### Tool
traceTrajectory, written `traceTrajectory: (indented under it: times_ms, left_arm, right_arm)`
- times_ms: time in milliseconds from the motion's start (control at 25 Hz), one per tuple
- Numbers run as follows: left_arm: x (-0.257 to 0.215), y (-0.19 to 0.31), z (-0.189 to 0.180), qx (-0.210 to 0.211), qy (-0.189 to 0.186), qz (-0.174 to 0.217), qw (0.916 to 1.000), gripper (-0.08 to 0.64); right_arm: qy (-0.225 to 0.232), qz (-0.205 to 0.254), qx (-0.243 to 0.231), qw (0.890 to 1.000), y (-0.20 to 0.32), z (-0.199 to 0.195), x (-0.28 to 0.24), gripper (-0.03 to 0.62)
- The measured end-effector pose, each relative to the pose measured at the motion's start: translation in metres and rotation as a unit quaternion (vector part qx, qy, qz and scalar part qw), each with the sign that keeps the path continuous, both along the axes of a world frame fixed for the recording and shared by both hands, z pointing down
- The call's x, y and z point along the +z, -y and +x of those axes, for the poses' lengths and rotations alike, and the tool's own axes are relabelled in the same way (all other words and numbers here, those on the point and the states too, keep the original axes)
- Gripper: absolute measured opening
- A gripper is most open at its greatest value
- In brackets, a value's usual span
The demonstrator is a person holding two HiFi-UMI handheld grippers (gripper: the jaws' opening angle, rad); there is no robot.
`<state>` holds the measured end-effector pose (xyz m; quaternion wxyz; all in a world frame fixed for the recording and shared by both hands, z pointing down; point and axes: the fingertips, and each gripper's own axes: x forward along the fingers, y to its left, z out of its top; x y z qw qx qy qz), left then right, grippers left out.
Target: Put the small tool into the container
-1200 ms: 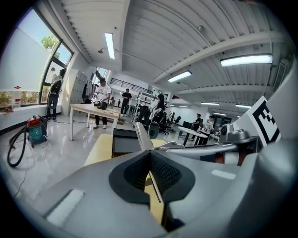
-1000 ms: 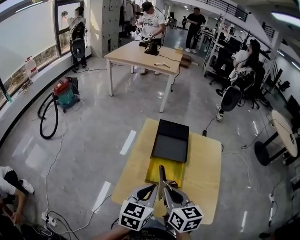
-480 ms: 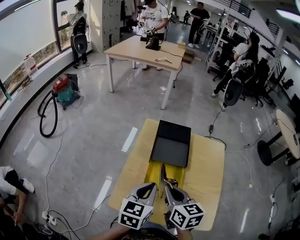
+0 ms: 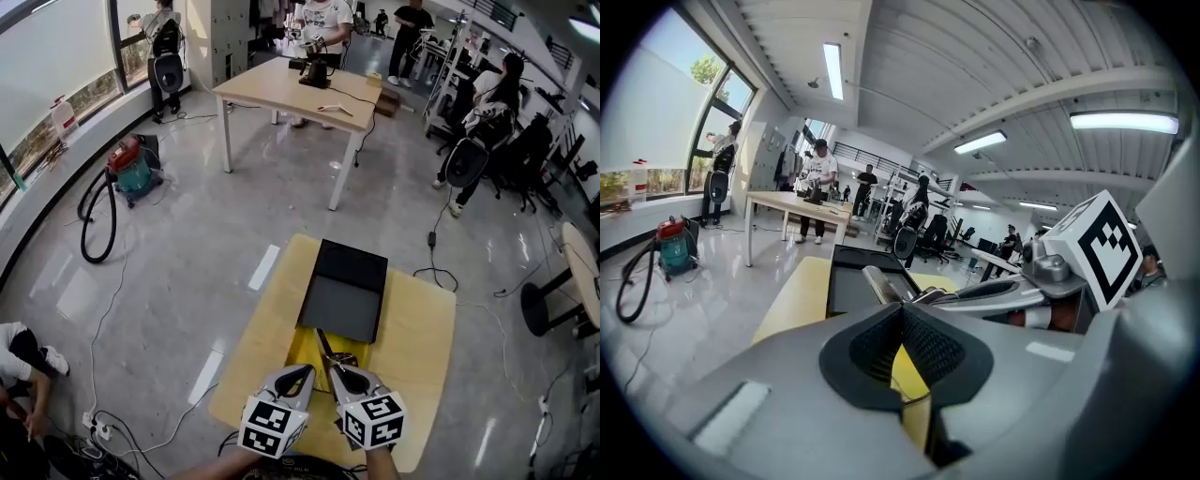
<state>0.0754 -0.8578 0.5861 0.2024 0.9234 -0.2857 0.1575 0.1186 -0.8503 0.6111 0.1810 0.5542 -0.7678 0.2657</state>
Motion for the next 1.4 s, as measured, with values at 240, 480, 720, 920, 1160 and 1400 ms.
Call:
traceTrajectory:
  times_ms: [240,480,720,920,1160,1400]
  left_arm:
    - [0.032,0.04,-0.006,-0.009,0.008,-0.009,0.9999,0.005]
    - [0.046,0.074,0.01,-0.017,0.015,-0.016,0.9996,0.005]
    - [0.066,0.092,0.031,-0.019,0.021,-0.02,0.9994,0.005]
    - [0.074,0.106,0.05,-0.019,0.022,-0.019,0.9994,0.005]
    - [0.071,0.099,0.053,-0.017,0.023,-0.018,0.9994,0.005]
    - [0.066,0.098,0.045,-0.02,0.025,-0.02,0.9993,0.005]
  right_arm:
    - [-0.022,-0.032,-0.038,0.998,0.044,-0.005,0.046,0.008]
    - [-0.002,-0.068,-0.045,0.997,0.079,0.014,0.075,0.009]
    - [0.005,-0.103,-0.05,0.993,0.098,0.034,0.116,0.009]
    - [0.023,-0.108,-0.052,0.993,0.115,0.048,0.129,0.009]
    - [0.04,-0.111,-0.058,0.991,0.114,0.048,0.13,0.011]
    - [0.038,-0.112,-0.068,0.991,0.119,0.042,0.133,0.014]
